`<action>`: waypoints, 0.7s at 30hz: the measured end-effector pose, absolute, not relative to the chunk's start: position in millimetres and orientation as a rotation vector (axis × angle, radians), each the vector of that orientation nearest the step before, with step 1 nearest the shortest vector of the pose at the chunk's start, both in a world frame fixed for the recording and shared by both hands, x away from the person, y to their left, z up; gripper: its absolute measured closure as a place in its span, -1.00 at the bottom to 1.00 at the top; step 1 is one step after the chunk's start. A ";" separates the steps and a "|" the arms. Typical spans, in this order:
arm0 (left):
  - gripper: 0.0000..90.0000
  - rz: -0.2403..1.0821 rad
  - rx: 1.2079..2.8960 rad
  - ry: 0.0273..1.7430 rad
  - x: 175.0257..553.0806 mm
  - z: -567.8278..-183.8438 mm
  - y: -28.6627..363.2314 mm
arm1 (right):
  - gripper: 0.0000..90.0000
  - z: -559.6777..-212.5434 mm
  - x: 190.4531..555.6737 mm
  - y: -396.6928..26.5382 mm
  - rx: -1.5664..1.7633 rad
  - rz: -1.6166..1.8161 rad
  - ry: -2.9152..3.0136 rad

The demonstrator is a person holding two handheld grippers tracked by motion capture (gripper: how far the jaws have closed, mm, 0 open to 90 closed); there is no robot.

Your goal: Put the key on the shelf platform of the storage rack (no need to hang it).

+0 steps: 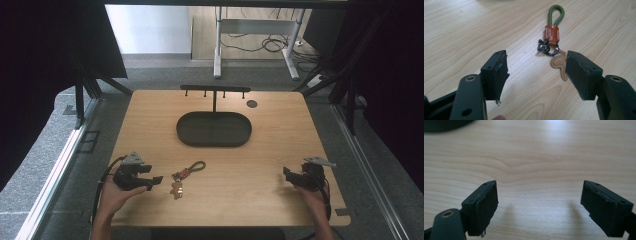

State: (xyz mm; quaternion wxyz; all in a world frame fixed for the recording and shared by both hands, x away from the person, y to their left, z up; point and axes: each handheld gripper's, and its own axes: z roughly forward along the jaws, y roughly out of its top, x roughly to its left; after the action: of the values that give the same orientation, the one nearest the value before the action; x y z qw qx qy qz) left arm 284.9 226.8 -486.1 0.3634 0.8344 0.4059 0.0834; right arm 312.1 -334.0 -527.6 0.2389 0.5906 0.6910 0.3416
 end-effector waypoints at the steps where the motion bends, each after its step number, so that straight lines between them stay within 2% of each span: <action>1: -0.23 0.221 2.151 1.044 284.5 -485.7 226.2 | -0.65 -527.6 312.1 -334.0 1.617 0.935 1.892; 7: -0.23 0.221 2.130 1.025 284.6 -482.9 225.5 | -0.56 -519.4 306.5 -336.5 1.558 1.044 1.900; 15: -0.23 0.289 2.105 1.046 280.5 -475.7 223.3 | -0.50 -515.1 301.2 -338.5 1.490 1.092 1.924; 21: -0.22 0.289 2.103 1.071 274.2 -483.1 221.4 | -0.45 -503.3 298.7 -341.3 1.434 1.119 1.952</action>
State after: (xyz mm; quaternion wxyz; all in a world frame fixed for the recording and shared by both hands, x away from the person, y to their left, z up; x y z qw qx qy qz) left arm 274.2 221.4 -483.1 0.3726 0.8208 0.4181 0.1128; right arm 298.7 -341.3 -503.3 0.2344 0.5226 0.7112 0.4077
